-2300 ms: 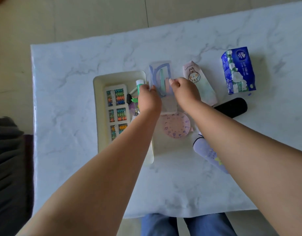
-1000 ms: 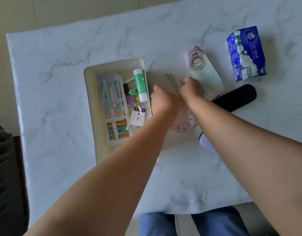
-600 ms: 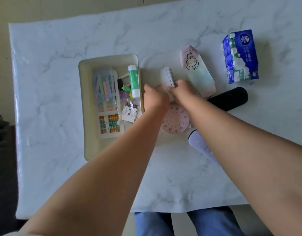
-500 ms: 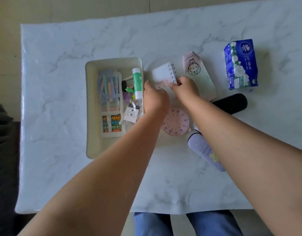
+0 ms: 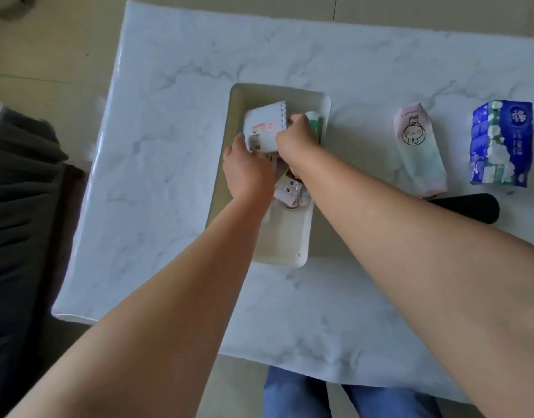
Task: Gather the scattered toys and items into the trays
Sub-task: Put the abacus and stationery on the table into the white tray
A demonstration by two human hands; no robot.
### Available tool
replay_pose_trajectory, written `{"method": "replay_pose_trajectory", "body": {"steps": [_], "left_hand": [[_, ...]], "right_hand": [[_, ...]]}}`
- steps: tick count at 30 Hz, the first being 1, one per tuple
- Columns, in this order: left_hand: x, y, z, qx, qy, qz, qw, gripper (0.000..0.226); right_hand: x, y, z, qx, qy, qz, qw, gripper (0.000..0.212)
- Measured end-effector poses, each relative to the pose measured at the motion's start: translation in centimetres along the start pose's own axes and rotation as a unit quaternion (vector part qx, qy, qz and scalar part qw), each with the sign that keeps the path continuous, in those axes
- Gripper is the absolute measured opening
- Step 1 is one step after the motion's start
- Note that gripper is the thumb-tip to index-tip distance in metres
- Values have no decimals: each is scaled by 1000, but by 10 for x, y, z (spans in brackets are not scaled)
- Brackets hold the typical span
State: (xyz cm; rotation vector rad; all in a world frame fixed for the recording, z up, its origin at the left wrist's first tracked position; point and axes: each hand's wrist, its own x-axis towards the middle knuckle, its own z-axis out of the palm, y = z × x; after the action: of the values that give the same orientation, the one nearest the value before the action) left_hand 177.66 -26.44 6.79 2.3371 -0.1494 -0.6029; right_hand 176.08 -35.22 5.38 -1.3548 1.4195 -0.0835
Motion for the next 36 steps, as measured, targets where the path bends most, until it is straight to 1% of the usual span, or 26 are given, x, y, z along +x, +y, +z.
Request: {"method": "replay_pose_trajectory", "body": {"steps": [3,4,6,8,10,12,13,16,17,19,21,22,23,24,26,28,31,32,33,34,36], "left_hand": [[9,-19,-14,33,-13,9,999,47],[12,-24,-15,46,-20,12,999,49],[15,-33,-13,64,-30,28,997,51],[15,-38,-9,80,-35,49,995,52],[14,-40,-3,93,-37,72,992,51],[12,-34,4,94,-34,101,990,50],[9,-32,7,93,-31,111,989,49],[-3,-10,22,84,-43,171,981,42],[-10,1,30,85,-50,197,975,42],[-20,15,40,76,-68,227,969,42],[-36,30,56,61,-125,238,961,41],[-42,33,62,73,-163,237,955,40],[-49,34,70,109,-203,235,944,40],[-58,34,82,162,-243,228,929,39],[-70,27,95,269,-296,185,897,39],[-85,20,106,330,-317,122,881,40],[-98,9,115,379,-330,54,863,56],[-102,7,118,381,-333,36,862,59],[-103,5,118,366,-331,16,870,61],[-107,4,119,347,-324,-7,880,62],[-108,3,118,313,-309,-23,898,57]], "right_hand": [[6,-1,29,-69,-53,-3,996,42],[7,-1,35,-105,-48,-5,993,41],[14,0,42,-186,-9,-10,983,37],[17,4,41,-218,10,-17,976,39],[20,10,30,-207,5,-44,977,45],[21,17,11,-181,19,-88,979,47],[19,19,1,-164,36,-110,980,46],[17,27,-39,-129,129,-172,968,42],[18,30,-56,-126,157,-177,963,42],[23,41,-78,-135,183,-166,959,42],[29,61,-107,-149,183,-111,965,42],[31,72,-116,-158,167,-83,970,41],[32,83,-125,-172,144,-55,973,39],[31,93,-135,-197,116,-29,973,37],[28,108,-143,-265,52,10,963,37],[25,121,-148,-324,13,40,945,41],[25,142,-146,-354,-4,64,933,43],[25,150,-146,-358,-4,69,931,44],[26,155,-144,-359,-4,72,931,46],[27,160,-144,-357,-9,77,931,48],[28,164,-143,-357,-11,80,931,49]]}}
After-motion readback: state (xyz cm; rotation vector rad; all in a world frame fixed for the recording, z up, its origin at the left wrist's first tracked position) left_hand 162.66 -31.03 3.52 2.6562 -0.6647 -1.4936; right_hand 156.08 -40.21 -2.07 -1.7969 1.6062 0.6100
